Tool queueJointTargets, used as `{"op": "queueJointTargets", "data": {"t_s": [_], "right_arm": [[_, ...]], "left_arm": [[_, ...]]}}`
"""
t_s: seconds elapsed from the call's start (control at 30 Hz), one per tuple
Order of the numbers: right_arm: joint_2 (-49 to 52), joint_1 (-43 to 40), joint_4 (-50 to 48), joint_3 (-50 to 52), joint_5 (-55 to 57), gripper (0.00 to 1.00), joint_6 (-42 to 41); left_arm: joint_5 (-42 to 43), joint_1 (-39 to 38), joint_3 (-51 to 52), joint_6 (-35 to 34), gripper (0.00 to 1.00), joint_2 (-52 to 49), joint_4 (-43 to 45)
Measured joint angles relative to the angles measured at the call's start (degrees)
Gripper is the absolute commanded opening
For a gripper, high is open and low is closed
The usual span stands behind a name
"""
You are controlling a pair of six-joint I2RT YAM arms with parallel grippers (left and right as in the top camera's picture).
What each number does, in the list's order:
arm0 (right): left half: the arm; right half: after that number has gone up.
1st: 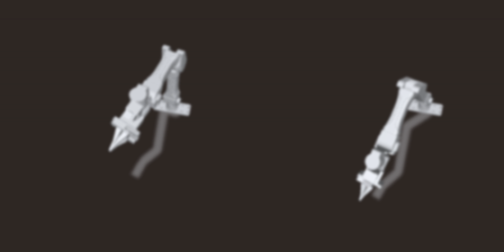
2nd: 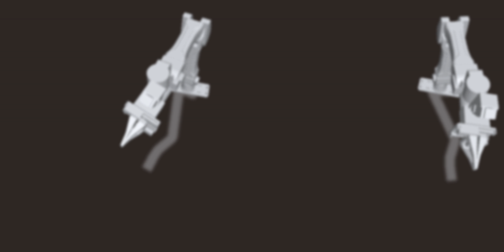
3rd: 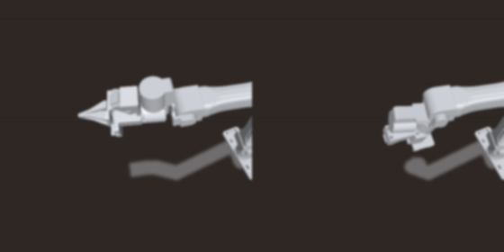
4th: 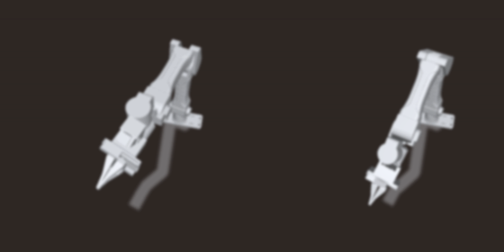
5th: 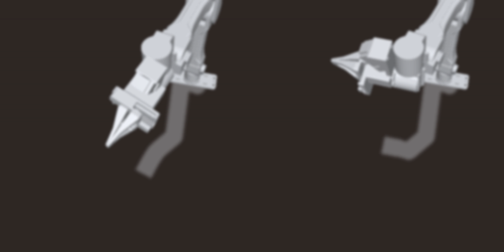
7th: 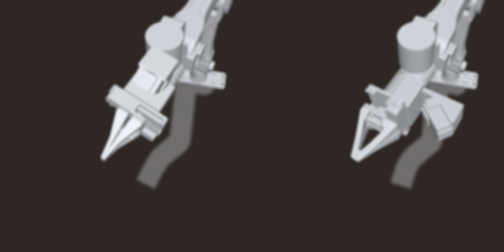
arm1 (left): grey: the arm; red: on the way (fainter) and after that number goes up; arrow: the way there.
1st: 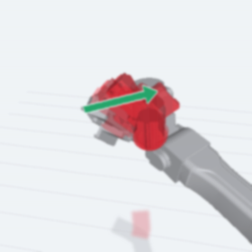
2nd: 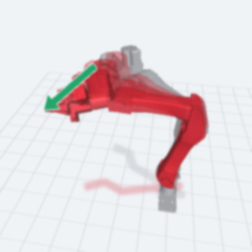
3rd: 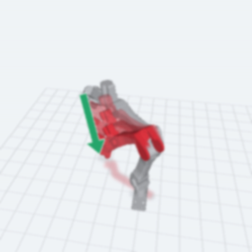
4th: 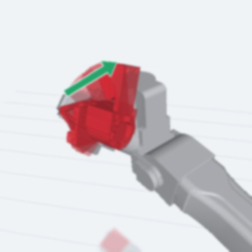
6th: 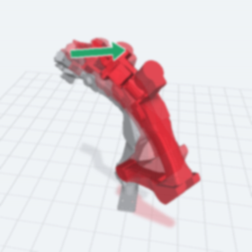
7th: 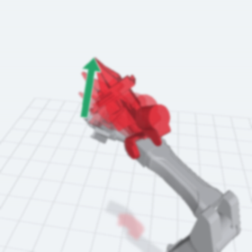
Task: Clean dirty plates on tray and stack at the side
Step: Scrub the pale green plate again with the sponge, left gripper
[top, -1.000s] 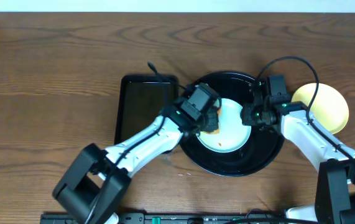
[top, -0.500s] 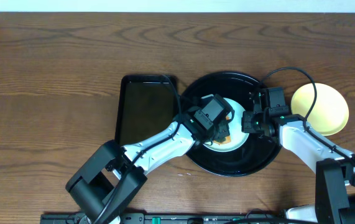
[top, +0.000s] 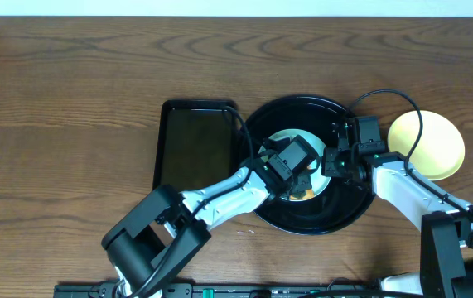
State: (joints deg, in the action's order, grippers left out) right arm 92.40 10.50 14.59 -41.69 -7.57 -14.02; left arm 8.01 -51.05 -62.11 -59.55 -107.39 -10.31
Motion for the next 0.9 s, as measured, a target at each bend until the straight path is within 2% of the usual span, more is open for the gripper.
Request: {"op": "queueJointTargets", "data": {"t_s": [0.13,0.37,0.6,0.73,0.9], "right_arm": [[-0.02,0.0,0.11,0.0,-0.13,0.01,-0.02],[-0.04,0.0,0.39,0.0,-0.57,0.01,-0.07],[-0.07,0.0,0.57,0.0,-1.01,0.01,-0.44],[-0.07,0.0,0.57,0.0,-1.03,0.01,-0.46],[-0.04,-0.04,-1.01,0.33,-2.25,0.01,-0.42]], "left_arm": [[-3.41,0.2,0.0,3.32,0.08,-0.13,0.11],[-12.07,4.48,0.0,13.62,0.08,-0.15,0.09],[-14.53,7.32,0.0,25.73,0.08,0.61,-0.42],[-15.28,7.41,-0.02,30.51,0.08,5.51,-3.89],[-15.96,7.89,-0.33,32.54,0.08,14.71,-8.63]]}}
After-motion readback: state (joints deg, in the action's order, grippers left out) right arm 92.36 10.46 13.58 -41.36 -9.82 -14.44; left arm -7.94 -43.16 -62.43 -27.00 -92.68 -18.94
